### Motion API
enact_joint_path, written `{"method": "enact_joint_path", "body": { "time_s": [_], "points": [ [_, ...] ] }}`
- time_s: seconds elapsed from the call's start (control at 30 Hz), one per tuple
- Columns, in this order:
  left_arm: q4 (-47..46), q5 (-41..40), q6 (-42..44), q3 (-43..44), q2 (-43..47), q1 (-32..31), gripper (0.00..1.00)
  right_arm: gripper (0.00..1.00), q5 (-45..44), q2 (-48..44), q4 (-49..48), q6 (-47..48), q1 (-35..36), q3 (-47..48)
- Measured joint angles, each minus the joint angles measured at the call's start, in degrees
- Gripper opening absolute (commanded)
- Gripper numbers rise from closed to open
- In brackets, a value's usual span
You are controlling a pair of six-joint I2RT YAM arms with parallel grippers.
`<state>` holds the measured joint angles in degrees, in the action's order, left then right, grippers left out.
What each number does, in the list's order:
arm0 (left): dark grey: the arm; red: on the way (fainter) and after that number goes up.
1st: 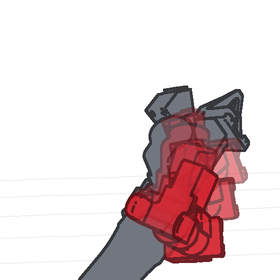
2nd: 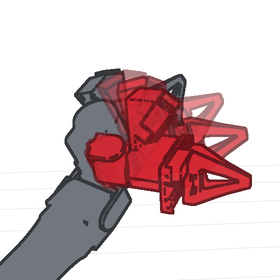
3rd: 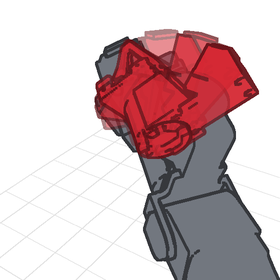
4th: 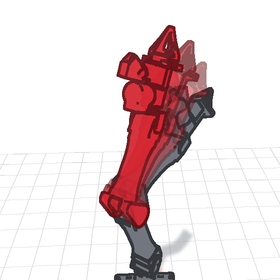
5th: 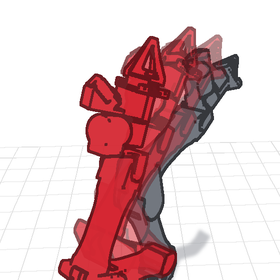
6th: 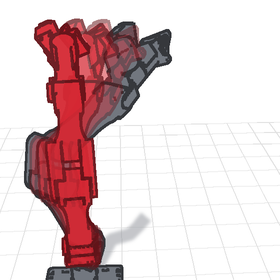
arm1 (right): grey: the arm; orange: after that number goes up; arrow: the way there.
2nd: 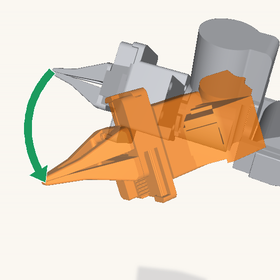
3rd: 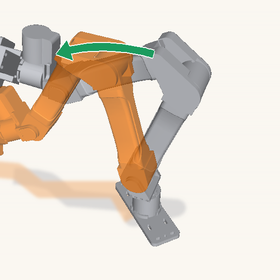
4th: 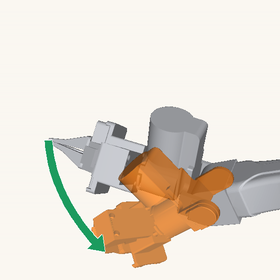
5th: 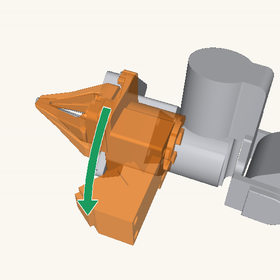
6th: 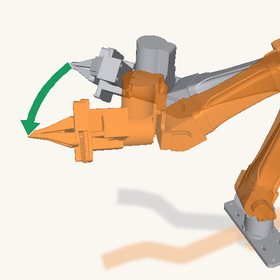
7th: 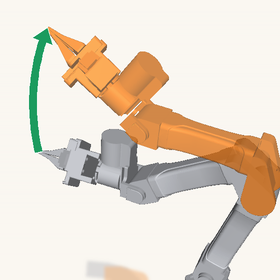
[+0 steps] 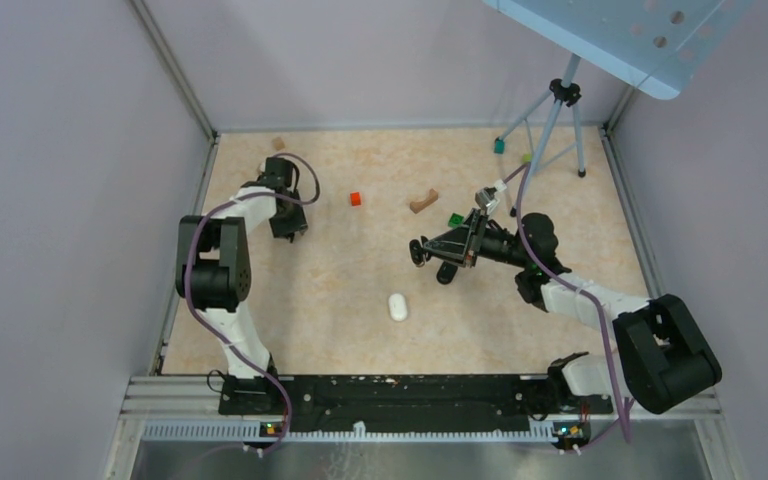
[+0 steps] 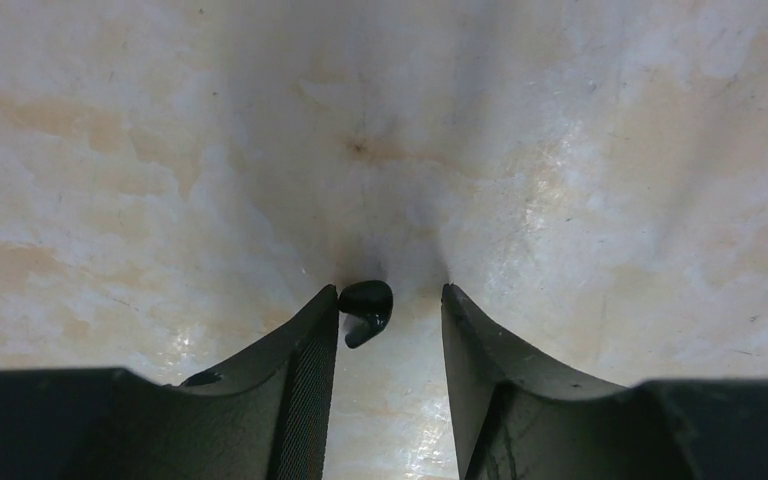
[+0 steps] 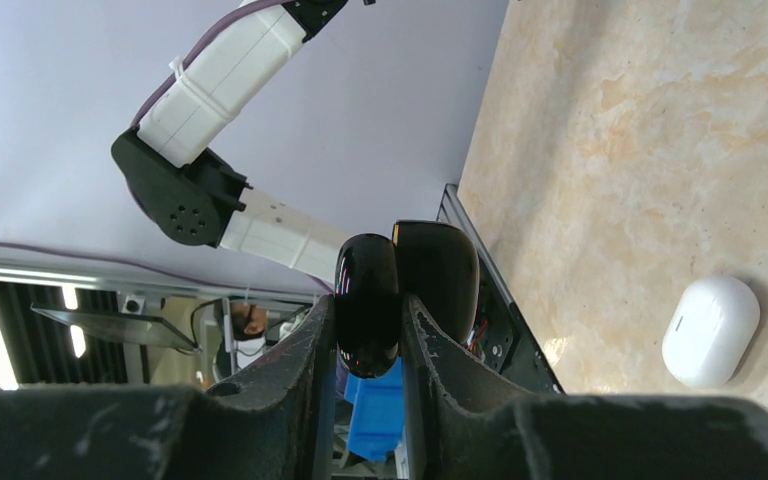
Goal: Insert the wireless bluetooth earbuds into the charging case
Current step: Adjust the left earbud at the center of the board.
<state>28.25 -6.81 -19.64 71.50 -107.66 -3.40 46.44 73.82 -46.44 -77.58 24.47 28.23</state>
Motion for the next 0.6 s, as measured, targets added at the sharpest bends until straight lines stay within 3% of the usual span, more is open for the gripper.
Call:
{"method": "enact_joint_path", "body": {
  "time_s": [0.23, 0.43, 0.6],
  "points": [
    [0.24, 3.39, -0.24, 1.25, -0.70, -0.11, 0.48, 0.00, 0.00, 0.00, 0.63, 0.04, 0.00, 0.00],
    [2.54, 4.66, -0.94, 2.89, -1.29, -0.13, 0.59, 0.00, 0.04, -0.02, 0.66, 0.04, 0.00, 0.00],
    [3.32, 4.98, 3.15, 3.52, -1.53, -0.13, 0.60, 0.00, 0.02, -0.17, 0.66, 0.04, 0.00, 0.00]
  ]
}}
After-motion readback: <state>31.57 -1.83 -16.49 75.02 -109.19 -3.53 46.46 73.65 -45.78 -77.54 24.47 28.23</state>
